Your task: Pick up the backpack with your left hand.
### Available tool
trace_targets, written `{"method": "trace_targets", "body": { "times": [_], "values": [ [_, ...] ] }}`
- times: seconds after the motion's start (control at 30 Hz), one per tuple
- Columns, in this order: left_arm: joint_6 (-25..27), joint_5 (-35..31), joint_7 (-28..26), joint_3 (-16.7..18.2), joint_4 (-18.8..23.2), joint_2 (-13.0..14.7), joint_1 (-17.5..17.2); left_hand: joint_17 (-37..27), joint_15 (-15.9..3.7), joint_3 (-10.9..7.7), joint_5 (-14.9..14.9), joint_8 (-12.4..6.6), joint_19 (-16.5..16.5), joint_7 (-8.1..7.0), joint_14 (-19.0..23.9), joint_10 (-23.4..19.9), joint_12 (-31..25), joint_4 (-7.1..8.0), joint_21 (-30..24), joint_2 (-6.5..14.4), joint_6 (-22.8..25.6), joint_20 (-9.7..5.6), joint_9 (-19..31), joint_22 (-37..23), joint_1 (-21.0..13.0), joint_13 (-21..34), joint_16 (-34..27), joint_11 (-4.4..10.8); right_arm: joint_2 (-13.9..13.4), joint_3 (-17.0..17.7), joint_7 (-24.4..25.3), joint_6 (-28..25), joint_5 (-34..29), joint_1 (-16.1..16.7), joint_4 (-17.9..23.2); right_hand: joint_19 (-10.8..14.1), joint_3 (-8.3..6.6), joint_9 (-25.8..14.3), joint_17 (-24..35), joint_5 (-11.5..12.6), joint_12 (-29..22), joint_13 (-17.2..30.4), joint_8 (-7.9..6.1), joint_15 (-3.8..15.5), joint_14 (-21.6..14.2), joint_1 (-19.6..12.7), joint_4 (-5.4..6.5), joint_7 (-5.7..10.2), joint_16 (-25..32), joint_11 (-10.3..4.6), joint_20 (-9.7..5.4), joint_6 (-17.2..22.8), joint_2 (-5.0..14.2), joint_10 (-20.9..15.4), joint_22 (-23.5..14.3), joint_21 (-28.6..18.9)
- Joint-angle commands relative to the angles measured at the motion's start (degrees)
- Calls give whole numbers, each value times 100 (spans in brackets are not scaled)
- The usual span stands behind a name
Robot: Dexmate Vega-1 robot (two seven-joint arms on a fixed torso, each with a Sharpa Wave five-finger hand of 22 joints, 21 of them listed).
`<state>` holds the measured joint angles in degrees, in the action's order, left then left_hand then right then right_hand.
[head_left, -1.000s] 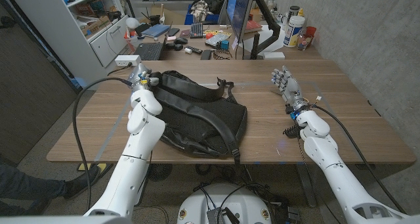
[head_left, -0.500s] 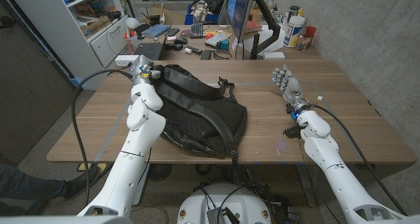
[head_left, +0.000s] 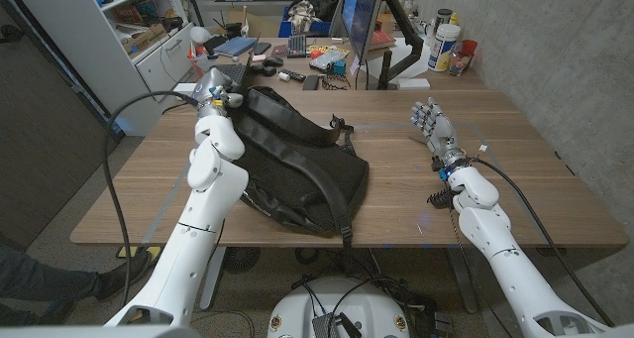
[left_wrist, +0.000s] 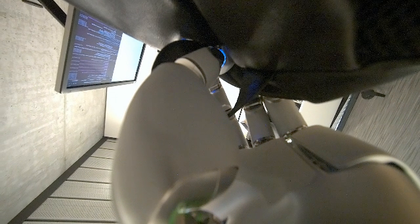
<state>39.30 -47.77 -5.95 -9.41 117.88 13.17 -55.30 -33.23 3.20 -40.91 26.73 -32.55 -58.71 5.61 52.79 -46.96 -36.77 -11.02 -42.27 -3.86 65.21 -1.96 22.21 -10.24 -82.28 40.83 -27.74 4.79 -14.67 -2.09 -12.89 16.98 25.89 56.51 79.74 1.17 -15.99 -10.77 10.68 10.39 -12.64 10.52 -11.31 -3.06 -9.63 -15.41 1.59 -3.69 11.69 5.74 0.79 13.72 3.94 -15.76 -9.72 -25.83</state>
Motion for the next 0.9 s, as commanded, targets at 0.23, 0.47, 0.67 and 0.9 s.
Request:
{"method": "trace_targets", "body": {
  "times": [0.23, 0.47, 0.67, 0.9],
  "values": [
    [-221, 310, 331, 145, 269, 145, 220, -99, -1054, -170, 88, 53, -591, -23, 1099, -59, 29, 121, -93, 39, 21, -673, 24, -29, -8, 15, -18, 34, 29, 3, 120, 33, -54, 111, 160, 27, -5, -14, 10, 16, -22, 24, -10, -5, -58, 11, -40, 6, -26, -22, -25, 43, 44, -50, -32, 31],
    [-492, 480, 436, 239, 265, 173, 331, -129, -1091, -182, 106, 64, -524, -51, 1062, -36, 36, 129, -115, 46, 8, -694, 42, -29, 8, 70, 15, 43, 32, 14, 184, 31, -81, 151, 240, 35, -4, -14, 10, 15, -21, 24, -10, 6, -57, 12, -41, 6, -28, -17, -28, 47, 45, -52, -32, 44],
    [-537, 451, 544, 197, 273, 241, 490, -153, -1102, -188, 115, 73, -493, -67, 1048, -25, 51, 133, -140, 52, 4, -715, 48, -29, 18, 94, 33, 48, 39, 29, 232, 45, -99, 184, 303, 43, -3, -14, 10, 14, -20, 24, -8, 4, -59, 14, -42, 5, -29, -15, -29, 46, 47, -54, -33, 52],
    [-521, 389, 668, 115, 307, 324, 662, -178, -1105, -196, 125, 82, -463, -61, 1034, -16, 82, 130, -166, 55, -7, -720, 60, -27, 22, 90, 49, 65, 41, 51, 278, 52, -109, 225, 368, 50, -2, -14, 11, 12, -19, 24, -8, -5, -68, 17, -43, -5, -27, -11, -25, 48, 48, -55, -33, 64]
  ]
}}
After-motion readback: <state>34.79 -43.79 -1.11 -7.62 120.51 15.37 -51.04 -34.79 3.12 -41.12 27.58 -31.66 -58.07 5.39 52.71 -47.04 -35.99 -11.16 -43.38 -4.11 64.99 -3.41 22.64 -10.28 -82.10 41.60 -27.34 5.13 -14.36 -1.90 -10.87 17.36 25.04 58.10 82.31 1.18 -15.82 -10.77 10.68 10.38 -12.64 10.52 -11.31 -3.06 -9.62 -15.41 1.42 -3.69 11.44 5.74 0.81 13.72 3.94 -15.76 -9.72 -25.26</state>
